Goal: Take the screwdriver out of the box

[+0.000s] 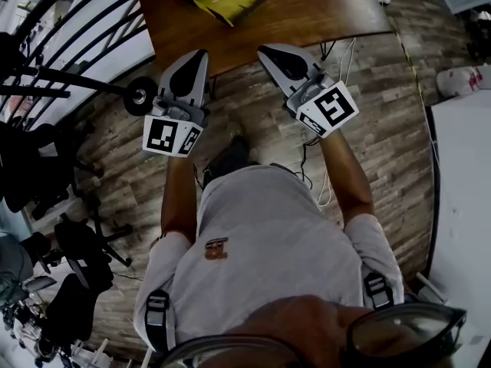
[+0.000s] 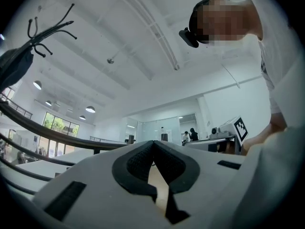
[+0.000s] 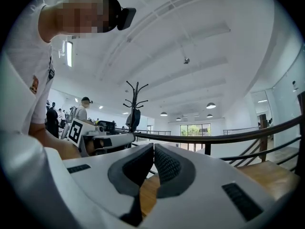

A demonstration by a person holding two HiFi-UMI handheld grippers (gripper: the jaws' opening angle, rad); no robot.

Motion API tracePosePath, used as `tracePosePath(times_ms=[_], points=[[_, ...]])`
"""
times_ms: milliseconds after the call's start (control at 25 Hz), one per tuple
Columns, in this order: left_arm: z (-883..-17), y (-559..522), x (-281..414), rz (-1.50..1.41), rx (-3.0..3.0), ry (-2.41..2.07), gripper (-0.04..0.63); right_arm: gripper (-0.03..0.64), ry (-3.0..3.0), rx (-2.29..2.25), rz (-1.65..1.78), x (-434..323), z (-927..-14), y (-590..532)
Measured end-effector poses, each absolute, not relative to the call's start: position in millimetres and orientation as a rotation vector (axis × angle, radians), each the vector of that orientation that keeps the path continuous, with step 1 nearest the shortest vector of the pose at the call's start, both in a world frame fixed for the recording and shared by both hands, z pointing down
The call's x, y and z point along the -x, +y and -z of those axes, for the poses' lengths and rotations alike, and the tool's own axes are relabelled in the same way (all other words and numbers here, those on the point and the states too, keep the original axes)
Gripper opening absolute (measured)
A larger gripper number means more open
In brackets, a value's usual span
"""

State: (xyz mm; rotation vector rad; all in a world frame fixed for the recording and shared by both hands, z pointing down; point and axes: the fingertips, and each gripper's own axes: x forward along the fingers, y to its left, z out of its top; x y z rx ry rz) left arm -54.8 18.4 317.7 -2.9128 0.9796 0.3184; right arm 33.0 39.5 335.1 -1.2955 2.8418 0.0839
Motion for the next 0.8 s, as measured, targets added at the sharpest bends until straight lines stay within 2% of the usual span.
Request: tracePosePath(times_ms=[360,800], points=[[-323.4,-110.4,55.2,-0.319,2.929,0.923,0.02,0.032,2.874,1.352,-0.086,-35.1,-342.6,-96.2],[-331.5,-201.3,49.5,-0.329,2.949,0.894,0.02,0.034,2.948,1.404,-0.088,-46.2,-361.8,-198.0]])
